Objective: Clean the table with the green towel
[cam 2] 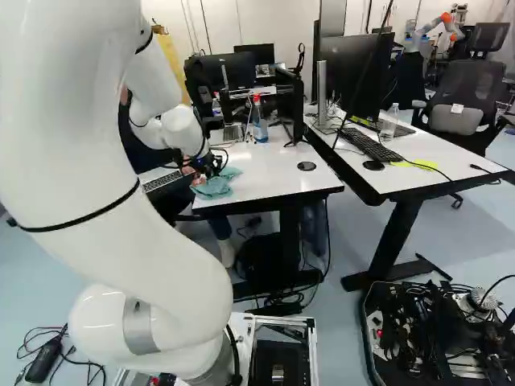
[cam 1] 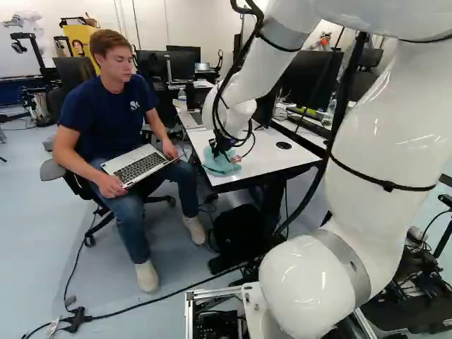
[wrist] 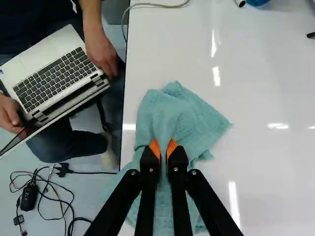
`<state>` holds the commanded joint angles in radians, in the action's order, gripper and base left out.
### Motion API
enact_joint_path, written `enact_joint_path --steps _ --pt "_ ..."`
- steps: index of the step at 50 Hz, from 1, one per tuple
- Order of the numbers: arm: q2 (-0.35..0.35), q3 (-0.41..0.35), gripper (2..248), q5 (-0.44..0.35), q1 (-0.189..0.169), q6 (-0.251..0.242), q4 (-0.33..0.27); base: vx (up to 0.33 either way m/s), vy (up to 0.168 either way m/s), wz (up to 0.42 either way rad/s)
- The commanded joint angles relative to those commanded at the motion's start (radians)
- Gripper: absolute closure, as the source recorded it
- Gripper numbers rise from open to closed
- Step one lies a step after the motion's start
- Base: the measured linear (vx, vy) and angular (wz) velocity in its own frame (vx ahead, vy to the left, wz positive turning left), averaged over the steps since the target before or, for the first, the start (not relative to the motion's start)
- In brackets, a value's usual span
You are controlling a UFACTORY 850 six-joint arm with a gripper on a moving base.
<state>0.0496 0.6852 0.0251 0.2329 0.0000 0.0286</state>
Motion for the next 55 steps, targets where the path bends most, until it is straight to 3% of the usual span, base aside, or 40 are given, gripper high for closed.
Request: enact_joint_path --steps 17,39,55 --pt "-0.082 -0.085 215 0.0 -0.021 0.0 0.0 0.0 0.0 0.0" --pt "-0.164 -0.13 215 0.0 -0.105 0.0 0.0 0.0 0.0 0.0" --pt "-0.195 -0.121 215 0.0 -0.171 0.0 0.0 0.0 0.0 0.0"
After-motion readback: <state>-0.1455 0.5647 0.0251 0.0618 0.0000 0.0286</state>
